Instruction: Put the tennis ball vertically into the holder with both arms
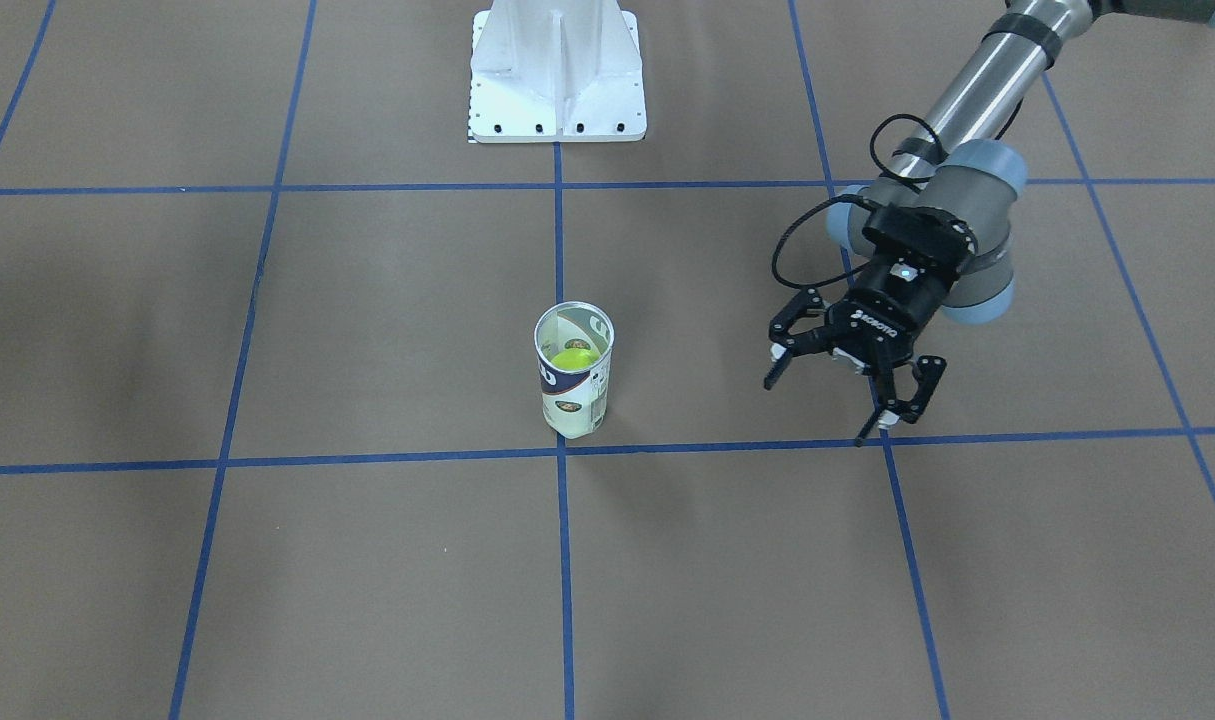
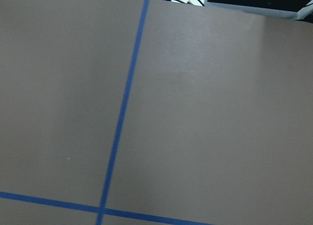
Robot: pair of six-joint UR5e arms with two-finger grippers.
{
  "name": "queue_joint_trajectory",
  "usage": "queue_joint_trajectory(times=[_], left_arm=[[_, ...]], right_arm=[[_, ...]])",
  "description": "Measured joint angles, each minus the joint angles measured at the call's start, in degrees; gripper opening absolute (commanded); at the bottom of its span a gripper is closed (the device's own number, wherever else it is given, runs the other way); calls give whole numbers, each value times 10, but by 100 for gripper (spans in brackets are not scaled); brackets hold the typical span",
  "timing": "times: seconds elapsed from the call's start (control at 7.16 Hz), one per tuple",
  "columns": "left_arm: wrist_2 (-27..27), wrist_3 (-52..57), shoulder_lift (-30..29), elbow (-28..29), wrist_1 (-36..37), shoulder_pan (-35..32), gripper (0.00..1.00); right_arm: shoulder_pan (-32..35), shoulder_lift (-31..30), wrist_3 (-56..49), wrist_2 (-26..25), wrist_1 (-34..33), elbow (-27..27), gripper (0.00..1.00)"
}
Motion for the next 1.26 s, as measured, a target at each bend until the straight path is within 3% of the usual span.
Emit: queue_joint_trajectory(times=[0.28, 0.56, 0.84, 1.26], left_arm=[[-125, 1, 48, -26, 69, -93, 99], [-281, 8, 60, -34, 154, -214, 99], [-349, 55, 71, -56, 242, -273, 96], [-428, 180, 85, -85, 413, -349, 99]], right_arm=[[43, -81, -82, -2, 24, 2, 100], [73, -173, -95, -3, 100, 4, 100], [95, -242, -93, -1, 125, 25, 100], [101, -274, -90, 1, 128, 40, 100]])
